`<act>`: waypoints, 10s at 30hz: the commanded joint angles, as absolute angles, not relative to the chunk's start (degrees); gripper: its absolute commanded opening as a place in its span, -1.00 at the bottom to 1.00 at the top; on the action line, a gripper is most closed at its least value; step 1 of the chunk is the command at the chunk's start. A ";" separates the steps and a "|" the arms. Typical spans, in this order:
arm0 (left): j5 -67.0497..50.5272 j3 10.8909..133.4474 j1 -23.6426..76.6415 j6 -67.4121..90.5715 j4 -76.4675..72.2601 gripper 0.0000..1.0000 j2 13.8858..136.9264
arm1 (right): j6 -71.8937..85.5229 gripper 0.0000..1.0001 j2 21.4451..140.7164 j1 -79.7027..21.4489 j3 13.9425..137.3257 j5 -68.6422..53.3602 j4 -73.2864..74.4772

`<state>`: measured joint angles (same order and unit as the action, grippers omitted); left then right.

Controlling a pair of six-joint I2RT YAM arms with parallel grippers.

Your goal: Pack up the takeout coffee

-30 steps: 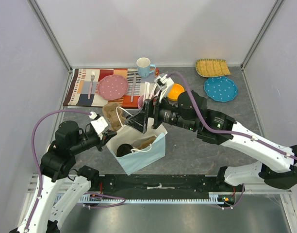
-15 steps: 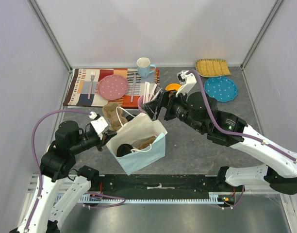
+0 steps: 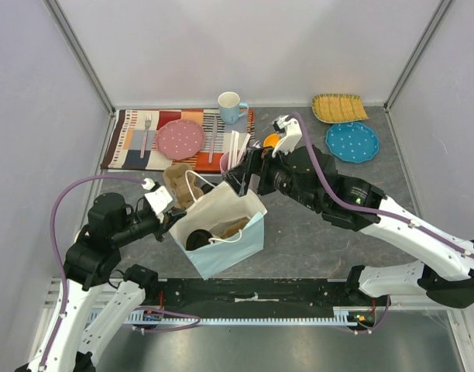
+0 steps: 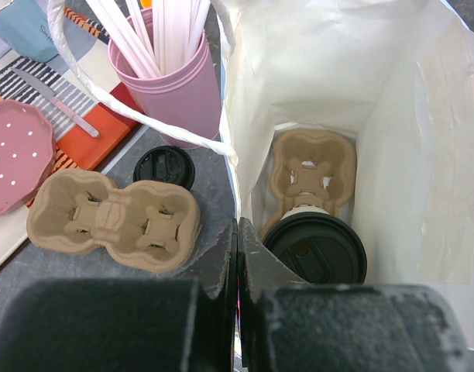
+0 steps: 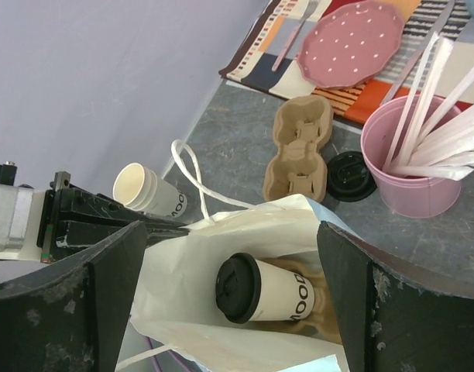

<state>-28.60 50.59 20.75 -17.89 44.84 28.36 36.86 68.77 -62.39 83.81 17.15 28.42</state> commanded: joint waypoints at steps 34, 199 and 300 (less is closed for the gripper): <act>-28.74 51.15 20.74 -17.14 40.35 -0.96 28.30 | 33.84 0.96 72.33 -62.05 81.57 -9.20 22.68; -22.06 48.43 20.83 -11.34 38.94 -0.96 23.55 | 51.50 -0.09 98.79 -64.51 82.70 -7.21 37.35; -19.43 48.00 20.74 -9.93 27.07 -0.95 14.26 | 33.13 0.41 87.88 -82.16 98.61 20.71 39.97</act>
<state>-21.93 48.75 20.71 -11.14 33.10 18.15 31.99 85.49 -78.39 96.40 12.47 32.71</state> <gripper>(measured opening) 0.025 0.751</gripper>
